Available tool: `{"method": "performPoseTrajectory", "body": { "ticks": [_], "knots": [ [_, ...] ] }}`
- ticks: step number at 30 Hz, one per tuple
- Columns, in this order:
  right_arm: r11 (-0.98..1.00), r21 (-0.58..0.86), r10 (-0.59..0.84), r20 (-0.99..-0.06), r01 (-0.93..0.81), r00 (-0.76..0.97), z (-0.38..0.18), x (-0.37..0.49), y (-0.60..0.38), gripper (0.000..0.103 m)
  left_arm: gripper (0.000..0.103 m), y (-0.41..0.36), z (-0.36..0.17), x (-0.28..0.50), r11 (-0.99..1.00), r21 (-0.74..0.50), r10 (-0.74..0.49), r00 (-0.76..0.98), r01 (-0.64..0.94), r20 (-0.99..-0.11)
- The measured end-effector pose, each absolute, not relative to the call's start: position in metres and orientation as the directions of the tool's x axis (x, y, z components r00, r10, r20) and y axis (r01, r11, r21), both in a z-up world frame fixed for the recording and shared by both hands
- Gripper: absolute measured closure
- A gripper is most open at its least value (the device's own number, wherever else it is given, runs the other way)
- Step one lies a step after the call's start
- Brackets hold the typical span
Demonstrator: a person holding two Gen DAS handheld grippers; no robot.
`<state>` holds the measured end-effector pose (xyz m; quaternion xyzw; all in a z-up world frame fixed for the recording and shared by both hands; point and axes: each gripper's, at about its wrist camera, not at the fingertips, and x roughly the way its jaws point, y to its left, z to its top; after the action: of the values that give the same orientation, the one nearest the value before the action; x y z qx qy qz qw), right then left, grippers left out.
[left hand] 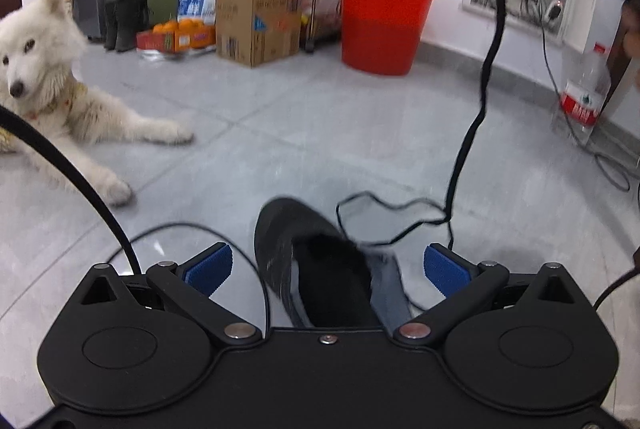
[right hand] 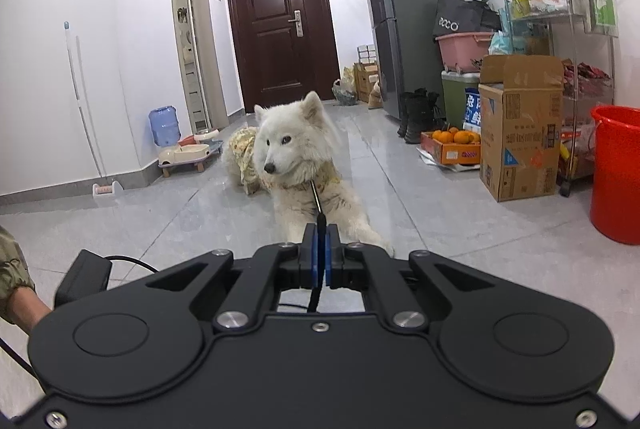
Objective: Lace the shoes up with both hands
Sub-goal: 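Grasp the tongue edge of the black sneaker with the left gripper, then bring the lace tip to a sneaker eyelet with the right gripper while the left gripper holds the tongue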
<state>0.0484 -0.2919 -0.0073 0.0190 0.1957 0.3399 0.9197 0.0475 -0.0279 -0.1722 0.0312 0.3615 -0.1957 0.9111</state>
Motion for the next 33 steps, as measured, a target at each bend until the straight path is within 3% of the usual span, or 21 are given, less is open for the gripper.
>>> {"method": "performPoseTrajectory", "body": {
  "ticks": [5,8,14,17,24,33],
  "knots": [
    [0.767,0.187,0.634,-0.369,-0.614,0.680,-0.020,0.046,-0.292,0.099,0.000,-0.023,-0.192,0.057,0.931,-0.094,-0.308,0.622,0.352,-0.720],
    [0.763,0.198,0.637,-0.388,-0.615,0.666,-0.030,0.044,-0.292,0.099,0.006,-0.022,-0.201,0.063,0.931,-0.099,-0.302,0.588,0.351,-0.750],
    [0.757,0.226,0.644,-0.419,-0.613,0.640,-0.046,0.042,-0.290,0.099,0.037,-0.021,-0.217,0.075,0.930,-0.109,-0.289,0.516,0.350,-0.806],
    [0.754,0.237,0.645,-0.441,-0.612,0.624,-0.057,0.040,-0.289,0.099,0.060,-0.031,-0.219,0.073,0.928,-0.111,-0.285,0.485,0.355,-0.827],
    [0.756,0.239,0.639,-0.471,-0.610,0.608,-0.070,0.039,-0.288,0.099,0.082,-0.037,-0.227,0.074,0.939,-0.091,-0.246,0.461,0.332,-0.853],
    [0.761,0.168,0.603,-0.541,-0.627,0.586,-0.082,0.039,-0.274,0.099,0.085,-0.033,-0.226,0.075,0.938,-0.131,-0.266,0.425,0.320,-0.865]
  ]
}}
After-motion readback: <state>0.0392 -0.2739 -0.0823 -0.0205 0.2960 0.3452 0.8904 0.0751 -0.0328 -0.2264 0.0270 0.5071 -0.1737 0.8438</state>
